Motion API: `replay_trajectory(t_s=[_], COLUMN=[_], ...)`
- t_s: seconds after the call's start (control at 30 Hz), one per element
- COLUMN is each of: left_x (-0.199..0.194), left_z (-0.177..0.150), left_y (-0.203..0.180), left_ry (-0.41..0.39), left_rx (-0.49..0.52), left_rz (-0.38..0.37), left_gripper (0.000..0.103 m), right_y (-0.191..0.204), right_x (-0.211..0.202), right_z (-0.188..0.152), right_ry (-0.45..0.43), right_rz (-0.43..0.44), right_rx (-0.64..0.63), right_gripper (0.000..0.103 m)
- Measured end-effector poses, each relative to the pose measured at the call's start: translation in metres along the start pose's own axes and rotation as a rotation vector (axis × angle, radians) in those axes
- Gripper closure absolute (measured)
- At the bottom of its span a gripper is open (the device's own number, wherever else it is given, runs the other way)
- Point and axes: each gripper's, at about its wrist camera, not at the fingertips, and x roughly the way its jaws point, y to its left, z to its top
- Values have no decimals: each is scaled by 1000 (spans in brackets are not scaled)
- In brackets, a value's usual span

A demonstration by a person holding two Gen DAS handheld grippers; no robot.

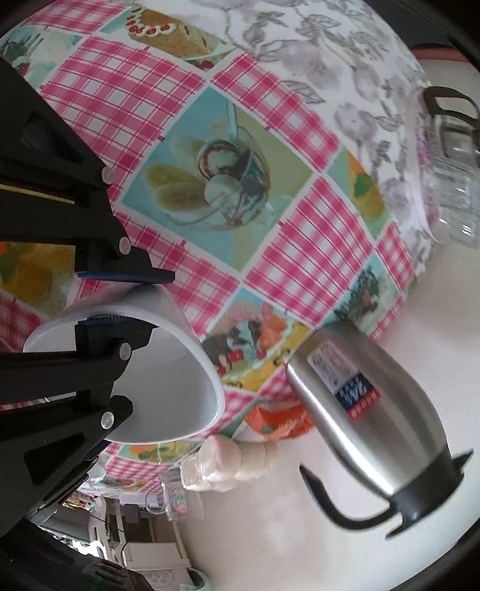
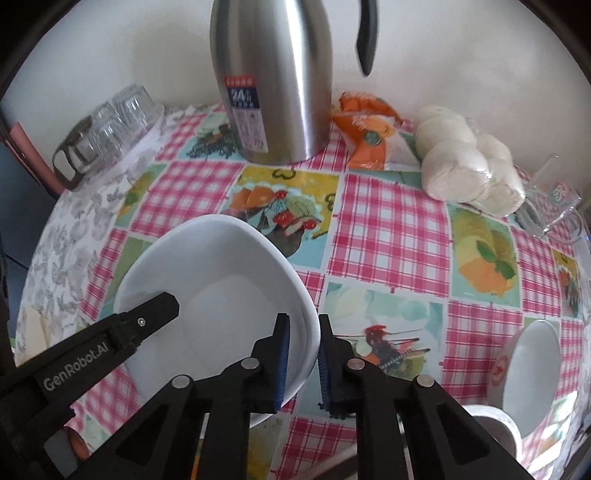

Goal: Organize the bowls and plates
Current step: 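Lift the white square bowl off the table with both grippers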

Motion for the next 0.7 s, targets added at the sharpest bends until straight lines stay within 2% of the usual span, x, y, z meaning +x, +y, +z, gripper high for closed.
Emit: replay_trajectory(t_s=[0.47,0.7], left_x=[-68,-80], left_z=[-33,-55], left_y=[-69,-103], left_ry=[-118,-128], left_rx=[146,223], left_rz=[-45,-67], left_gripper=[88,88], right_y=[-41,-73], right_x=[-92,-120], right_z=[-22,-43], right_ry=[-178,-231], right_rz=[63,82], right_rx=[91,155], right_gripper=[88,88])
